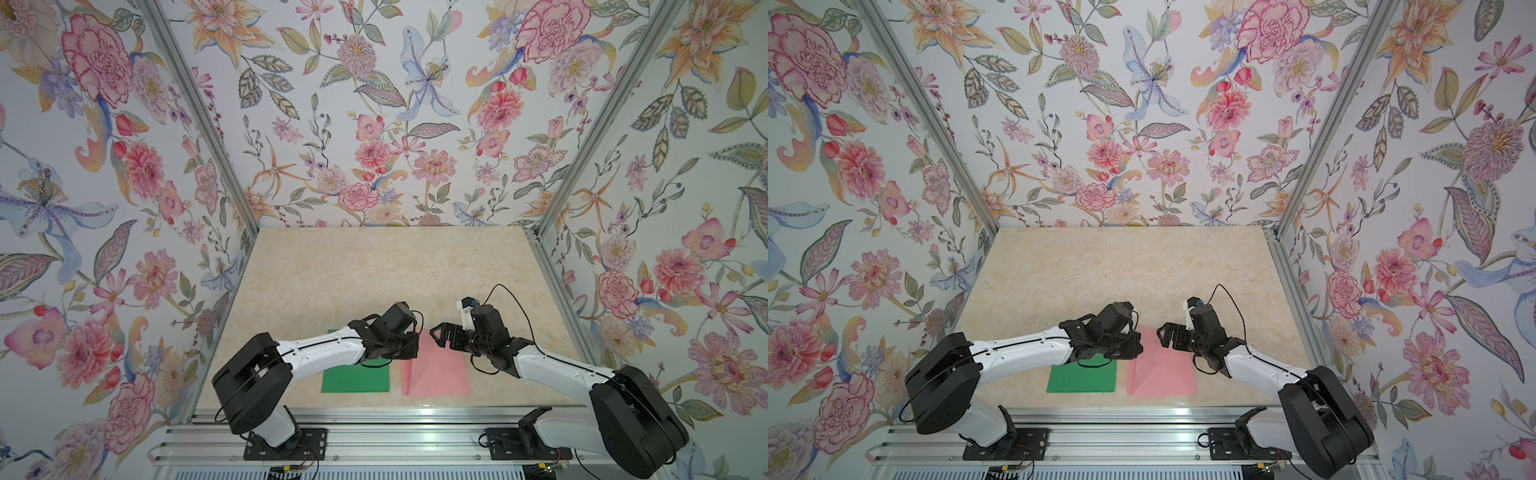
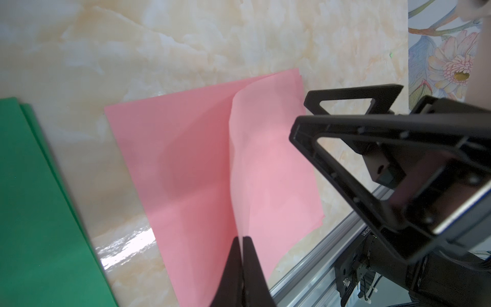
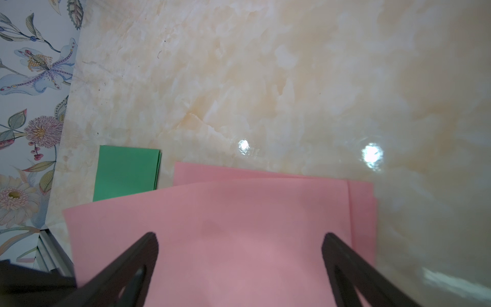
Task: Sort the scattered colored papers by color
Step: Place the colored paper.
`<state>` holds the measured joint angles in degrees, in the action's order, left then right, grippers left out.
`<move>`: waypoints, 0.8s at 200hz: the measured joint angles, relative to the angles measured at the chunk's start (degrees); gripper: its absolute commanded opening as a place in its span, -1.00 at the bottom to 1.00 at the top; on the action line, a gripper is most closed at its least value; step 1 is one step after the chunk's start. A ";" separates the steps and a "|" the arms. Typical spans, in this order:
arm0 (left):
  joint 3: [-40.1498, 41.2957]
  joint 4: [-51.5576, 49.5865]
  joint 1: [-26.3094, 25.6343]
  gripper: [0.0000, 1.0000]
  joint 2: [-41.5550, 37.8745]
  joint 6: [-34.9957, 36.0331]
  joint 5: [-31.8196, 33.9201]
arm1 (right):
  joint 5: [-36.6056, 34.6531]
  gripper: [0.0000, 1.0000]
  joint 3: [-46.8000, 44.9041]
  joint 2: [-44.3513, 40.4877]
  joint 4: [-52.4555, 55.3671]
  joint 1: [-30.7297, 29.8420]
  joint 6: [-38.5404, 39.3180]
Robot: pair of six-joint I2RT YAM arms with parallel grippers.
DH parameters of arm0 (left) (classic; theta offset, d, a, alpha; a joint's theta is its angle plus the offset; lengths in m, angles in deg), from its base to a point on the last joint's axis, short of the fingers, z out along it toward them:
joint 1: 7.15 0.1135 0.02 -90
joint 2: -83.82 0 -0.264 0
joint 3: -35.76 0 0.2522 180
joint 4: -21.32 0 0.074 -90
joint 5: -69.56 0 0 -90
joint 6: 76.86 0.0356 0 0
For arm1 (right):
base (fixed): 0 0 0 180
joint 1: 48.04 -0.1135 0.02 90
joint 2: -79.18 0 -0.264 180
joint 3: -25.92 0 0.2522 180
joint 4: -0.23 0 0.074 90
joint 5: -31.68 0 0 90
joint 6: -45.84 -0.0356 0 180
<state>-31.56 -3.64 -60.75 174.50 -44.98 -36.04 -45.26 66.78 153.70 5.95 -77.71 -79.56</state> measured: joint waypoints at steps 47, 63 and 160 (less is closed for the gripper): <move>-0.74 -0.13 0.00 -1.00 0.24 0.02 -0.02 | -0.04 0.99 0.00 2.62 -0.85 0.00 0.02; -0.76 -0.13 0.00 -1.00 0.37 0.02 -0.02 | -0.04 0.99 0.00 3.30 -0.90 0.00 0.02; -0.76 -0.15 0.00 -1.00 0.63 0.22 -0.04 | -0.07 1.00 0.00 3.61 -1.68 0.00 0.07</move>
<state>-32.33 -3.80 -60.75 175.13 -44.77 -36.08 -45.32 66.78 157.30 4.27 -77.71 -79.49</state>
